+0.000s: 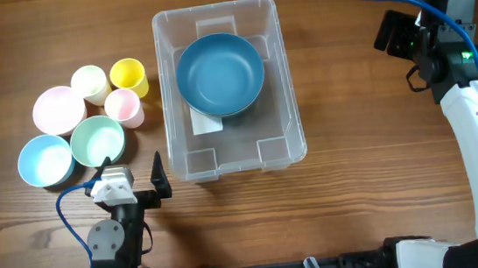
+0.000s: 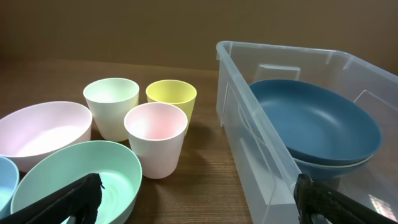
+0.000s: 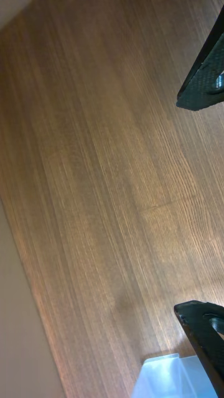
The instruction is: Pack container
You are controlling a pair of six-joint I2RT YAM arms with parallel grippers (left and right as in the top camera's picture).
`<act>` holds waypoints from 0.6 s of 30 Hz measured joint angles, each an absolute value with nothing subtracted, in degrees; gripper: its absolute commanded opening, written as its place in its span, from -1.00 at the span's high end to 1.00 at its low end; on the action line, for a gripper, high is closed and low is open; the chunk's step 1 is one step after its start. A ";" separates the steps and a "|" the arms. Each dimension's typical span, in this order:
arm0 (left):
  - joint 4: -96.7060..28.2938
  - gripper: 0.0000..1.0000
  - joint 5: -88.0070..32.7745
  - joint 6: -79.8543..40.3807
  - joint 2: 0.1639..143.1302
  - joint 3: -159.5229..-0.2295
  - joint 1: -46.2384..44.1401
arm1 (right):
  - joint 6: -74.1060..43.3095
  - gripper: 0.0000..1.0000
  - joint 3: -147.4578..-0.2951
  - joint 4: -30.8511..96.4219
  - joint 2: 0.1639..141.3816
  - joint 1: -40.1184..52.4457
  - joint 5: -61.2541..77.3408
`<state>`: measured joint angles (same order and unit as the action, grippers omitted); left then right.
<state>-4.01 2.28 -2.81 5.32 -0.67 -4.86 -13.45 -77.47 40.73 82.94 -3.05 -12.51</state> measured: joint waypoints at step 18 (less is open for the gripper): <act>-4.10 -0.99 -1.69 -5.89 6.04 -4.84 -4.84 | -13.45 -1.00 -77.47 40.73 82.94 -3.05 -12.49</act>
